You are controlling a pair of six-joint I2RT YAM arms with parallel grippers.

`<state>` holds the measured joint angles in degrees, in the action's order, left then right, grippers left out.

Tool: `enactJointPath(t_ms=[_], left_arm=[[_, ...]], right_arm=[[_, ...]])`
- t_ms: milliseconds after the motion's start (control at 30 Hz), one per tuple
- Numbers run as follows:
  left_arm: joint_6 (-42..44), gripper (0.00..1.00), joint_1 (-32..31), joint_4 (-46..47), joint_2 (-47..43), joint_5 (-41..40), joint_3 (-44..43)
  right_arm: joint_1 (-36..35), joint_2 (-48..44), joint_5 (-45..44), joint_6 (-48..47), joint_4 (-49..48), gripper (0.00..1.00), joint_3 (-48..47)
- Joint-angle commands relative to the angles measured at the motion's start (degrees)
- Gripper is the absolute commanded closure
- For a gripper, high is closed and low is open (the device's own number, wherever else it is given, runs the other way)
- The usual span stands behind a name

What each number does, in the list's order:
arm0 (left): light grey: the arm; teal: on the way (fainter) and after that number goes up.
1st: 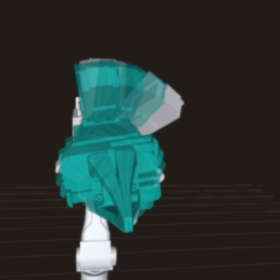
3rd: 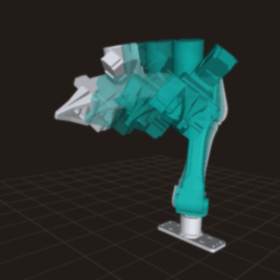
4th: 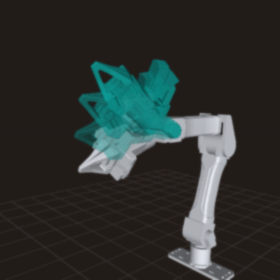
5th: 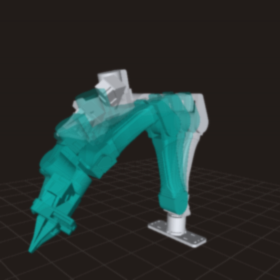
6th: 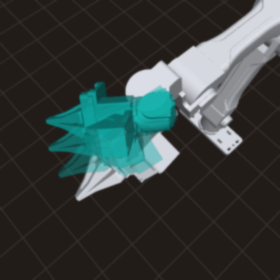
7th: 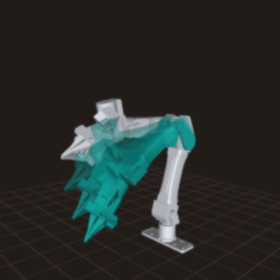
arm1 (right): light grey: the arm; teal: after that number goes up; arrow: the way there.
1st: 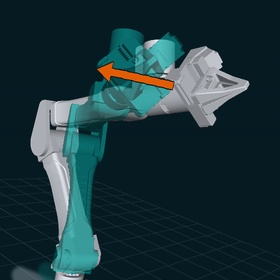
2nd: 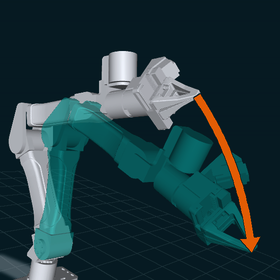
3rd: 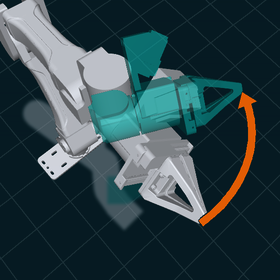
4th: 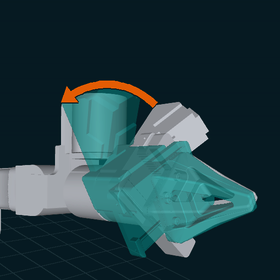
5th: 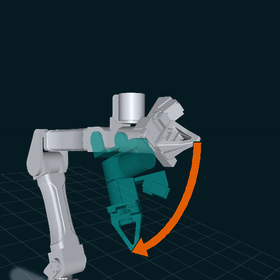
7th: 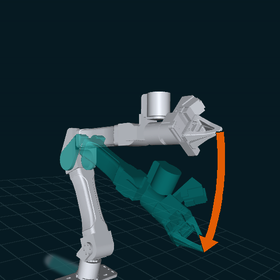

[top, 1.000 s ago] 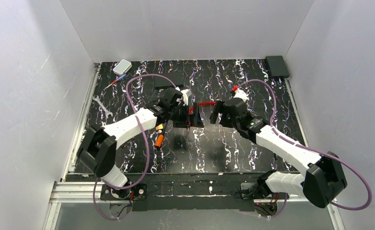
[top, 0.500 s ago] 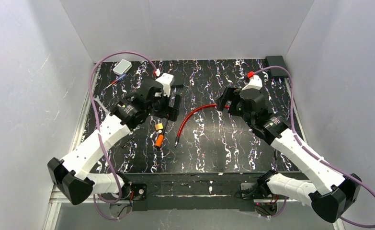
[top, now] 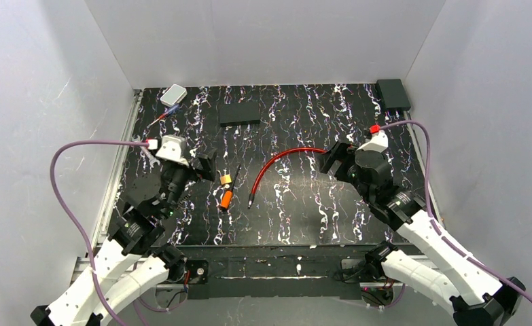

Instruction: Unlock with the key

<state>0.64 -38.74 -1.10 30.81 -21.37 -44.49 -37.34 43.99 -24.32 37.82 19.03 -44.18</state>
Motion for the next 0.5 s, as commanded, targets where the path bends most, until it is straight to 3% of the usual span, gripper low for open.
enactJointPath(t_ms=[0,467], left_arm=[[2.97,0.02,0.12,0.14,-0.09,-2.53,1.19],[4.24,0.02,0.1,-0.08,1.08,-2.82,1.08]], right_arm=[[0.17,1.81,-1.7,1.16,-4.16,0.02,-0.41],[0.21,0.03,-2.47,1.02,-4.14,0.02,2.26]])
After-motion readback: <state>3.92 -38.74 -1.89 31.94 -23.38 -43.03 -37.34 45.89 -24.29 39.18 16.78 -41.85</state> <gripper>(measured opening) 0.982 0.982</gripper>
